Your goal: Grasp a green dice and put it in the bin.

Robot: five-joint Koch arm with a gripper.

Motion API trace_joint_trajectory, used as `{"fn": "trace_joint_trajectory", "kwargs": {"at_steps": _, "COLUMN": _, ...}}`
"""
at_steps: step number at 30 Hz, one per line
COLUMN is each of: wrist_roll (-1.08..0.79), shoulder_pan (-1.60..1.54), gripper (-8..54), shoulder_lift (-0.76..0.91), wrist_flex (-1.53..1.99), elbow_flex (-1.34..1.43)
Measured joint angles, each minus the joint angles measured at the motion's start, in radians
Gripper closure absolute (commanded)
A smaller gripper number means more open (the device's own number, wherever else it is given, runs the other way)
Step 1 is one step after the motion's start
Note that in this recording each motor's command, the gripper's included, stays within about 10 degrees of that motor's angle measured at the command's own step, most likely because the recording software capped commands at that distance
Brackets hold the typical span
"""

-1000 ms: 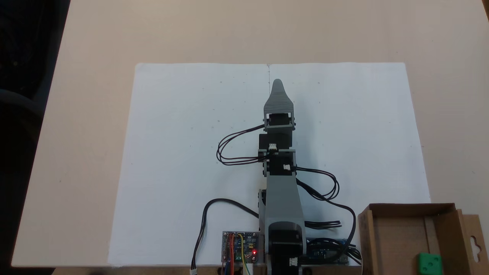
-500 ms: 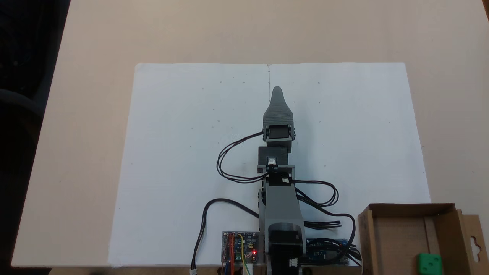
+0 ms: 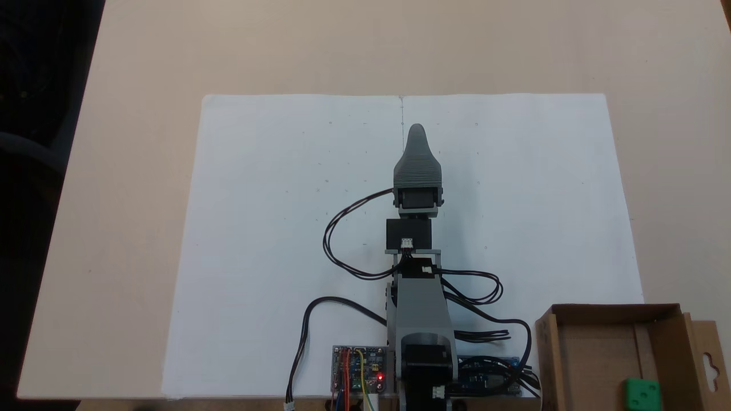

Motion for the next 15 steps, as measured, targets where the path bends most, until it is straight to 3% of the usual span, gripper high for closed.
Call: {"fn": "trace_joint_trajectory", "kwargs": {"at_steps": 15, "wrist_roll": 0.0, "shoulder_pan": 0.0, "gripper": 0.9, "shoulder_lift": 0.002, "wrist_flex": 0.0, "elbow_flex": 0.0}}
